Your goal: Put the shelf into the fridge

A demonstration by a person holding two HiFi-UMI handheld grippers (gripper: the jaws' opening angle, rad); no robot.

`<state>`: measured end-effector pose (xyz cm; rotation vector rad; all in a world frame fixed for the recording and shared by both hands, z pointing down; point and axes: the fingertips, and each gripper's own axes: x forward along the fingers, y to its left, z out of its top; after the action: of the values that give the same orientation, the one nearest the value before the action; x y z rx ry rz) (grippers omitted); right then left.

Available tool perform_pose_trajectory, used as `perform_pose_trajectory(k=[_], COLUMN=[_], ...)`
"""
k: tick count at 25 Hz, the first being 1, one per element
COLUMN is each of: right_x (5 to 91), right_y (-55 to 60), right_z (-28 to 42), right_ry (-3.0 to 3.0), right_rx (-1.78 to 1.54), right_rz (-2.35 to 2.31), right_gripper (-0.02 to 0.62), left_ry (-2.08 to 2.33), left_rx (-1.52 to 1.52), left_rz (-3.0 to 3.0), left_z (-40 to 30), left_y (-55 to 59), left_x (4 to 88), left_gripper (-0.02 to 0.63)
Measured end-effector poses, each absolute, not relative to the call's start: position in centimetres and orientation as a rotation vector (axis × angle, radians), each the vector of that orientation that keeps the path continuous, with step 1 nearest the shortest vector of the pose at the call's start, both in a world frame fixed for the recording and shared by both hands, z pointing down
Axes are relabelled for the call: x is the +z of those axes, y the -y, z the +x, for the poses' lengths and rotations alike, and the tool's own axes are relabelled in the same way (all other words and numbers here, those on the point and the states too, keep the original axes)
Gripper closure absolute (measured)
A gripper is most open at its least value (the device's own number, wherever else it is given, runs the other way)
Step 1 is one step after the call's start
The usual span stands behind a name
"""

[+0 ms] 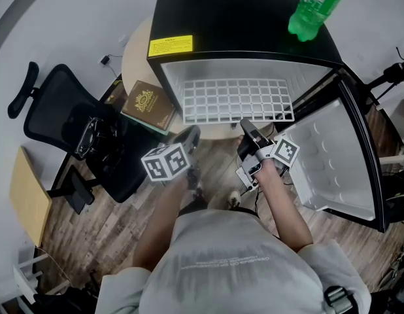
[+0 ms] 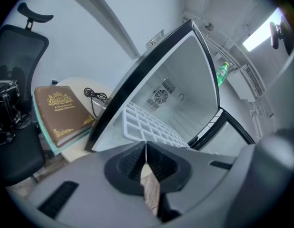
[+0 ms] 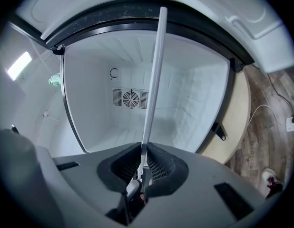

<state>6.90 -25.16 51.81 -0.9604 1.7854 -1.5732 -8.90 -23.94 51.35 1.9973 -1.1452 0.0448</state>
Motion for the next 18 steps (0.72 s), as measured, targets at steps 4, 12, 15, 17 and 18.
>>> perform_pose_trajectory(k=[4,12,15,17,18], right_x=[52.0,52.2,52.1,52.0,52.0], right_y=[25.7,27.0,27.7,28.2,28.4], right_z=[6.8,6.9,6.9,6.9,6.9], right_ry=[-1.771,-1.769,-1.772,-1.77,-1.77], right_rx=[-1.577,-1.581,-1.576,-1.575,-1.575], right_rz=[-0.967,-0.976,-0.982,-0.984,-0.985], right_gripper=[0.545,0.545,0.545,0.545,0.545], left_ry=[1.167,1.196,1.205,1.211,1.215], left_rx=[0.064,0.063,0.055,0.049,0.049], left_rz=[1.992,1.979,1.977,1.976,1.975], left_z=[-8.9,-8.9,-8.9,-8.9,-8.9], left_y=[24.5,25.8,26.4,26.9,27.1], left_x=[51.6,51.8,51.7,51.6,51.6], left_gripper=[0.584,0.584,0.584,0.584,0.584])
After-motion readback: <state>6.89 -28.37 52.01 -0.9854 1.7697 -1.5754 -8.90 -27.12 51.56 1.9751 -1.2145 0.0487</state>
